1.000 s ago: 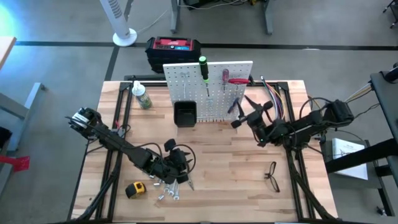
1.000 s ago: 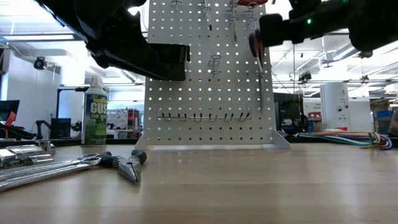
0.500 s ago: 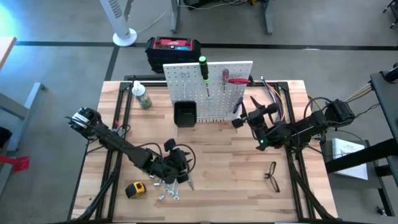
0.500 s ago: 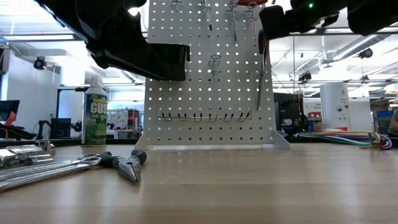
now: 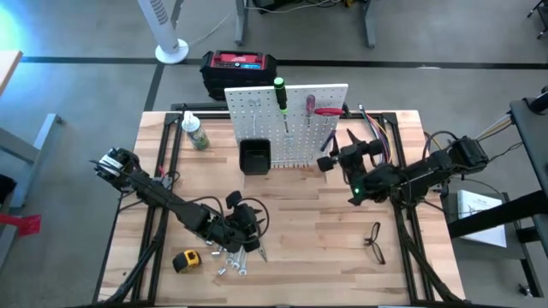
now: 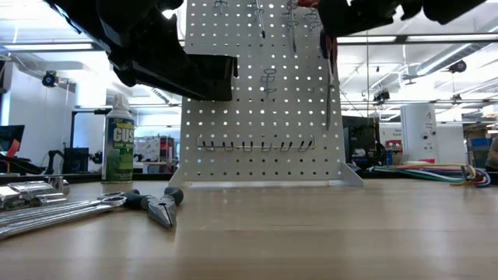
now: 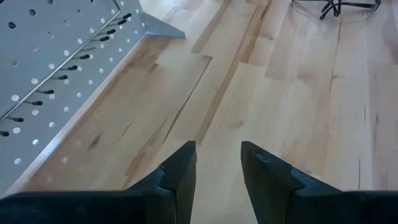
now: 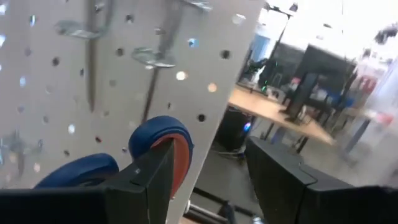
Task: Hang tools onto peg board
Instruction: Hang the blue scissors on the pegboard
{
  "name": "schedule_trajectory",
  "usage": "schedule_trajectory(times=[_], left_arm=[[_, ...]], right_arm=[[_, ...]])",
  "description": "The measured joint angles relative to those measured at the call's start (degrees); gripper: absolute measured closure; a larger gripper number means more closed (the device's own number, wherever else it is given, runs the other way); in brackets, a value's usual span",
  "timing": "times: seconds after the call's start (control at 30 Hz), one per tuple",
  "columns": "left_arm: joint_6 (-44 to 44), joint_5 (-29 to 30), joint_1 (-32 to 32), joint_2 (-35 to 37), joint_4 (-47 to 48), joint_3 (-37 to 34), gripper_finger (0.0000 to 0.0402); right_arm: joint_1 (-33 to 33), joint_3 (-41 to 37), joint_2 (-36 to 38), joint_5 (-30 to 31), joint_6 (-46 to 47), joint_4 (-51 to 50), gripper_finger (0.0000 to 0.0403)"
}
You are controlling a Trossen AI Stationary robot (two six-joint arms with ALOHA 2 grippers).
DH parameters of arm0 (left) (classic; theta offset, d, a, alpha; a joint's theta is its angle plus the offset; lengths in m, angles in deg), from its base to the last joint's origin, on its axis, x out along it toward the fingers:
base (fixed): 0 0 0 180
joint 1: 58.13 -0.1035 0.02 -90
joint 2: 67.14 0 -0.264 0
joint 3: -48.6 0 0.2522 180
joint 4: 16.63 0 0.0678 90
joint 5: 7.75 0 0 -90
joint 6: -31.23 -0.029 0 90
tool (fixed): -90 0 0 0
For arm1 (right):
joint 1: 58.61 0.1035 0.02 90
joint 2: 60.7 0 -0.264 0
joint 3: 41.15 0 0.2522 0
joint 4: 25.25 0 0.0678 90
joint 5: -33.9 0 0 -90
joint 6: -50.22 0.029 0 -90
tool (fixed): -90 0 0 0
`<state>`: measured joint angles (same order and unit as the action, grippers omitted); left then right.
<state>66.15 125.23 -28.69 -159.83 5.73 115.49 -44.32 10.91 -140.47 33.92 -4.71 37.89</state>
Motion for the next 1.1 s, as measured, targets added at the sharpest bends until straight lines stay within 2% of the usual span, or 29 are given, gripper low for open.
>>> schedule_trajectory(times=[0.1,0.23,0.3,0.53,0.77,1.1], left_arm=[[0.1,0.0,0.0,0.0,0.1,0.0,0.0285],[0.0,0.0,0.0,0.0,0.4,0.0,0.0285],[0.0,0.0,0.0,0.0,0.5,0.0,0.0285],[-0.1,0.0,0.0,0.0,0.5,0.0,0.0285],[0.2,0.0,0.0,0.0,0.5,0.0,0.0285],[-0.7,1.7,0.2,0.0,0.7,0.0,0.0285]], right_arm=[[0.1,1.1,0.0,-0.1,1.3,-10.0,0.0222],[0.0,1.3,0.0,-1.6,8.4,-23.9,0.0222],[0.1,1.3,0.0,-2.1,8.9,-27.3,0.0222],[0.1,1.3,0.0,-5.2,-0.8,-30.6,0.0222],[1.6,1.1,2.2,-6.2,-0.6,-33.4,0.0222],[5.1,-0.2,11.4,-7.6,10.9,-36.2,0.0222]])
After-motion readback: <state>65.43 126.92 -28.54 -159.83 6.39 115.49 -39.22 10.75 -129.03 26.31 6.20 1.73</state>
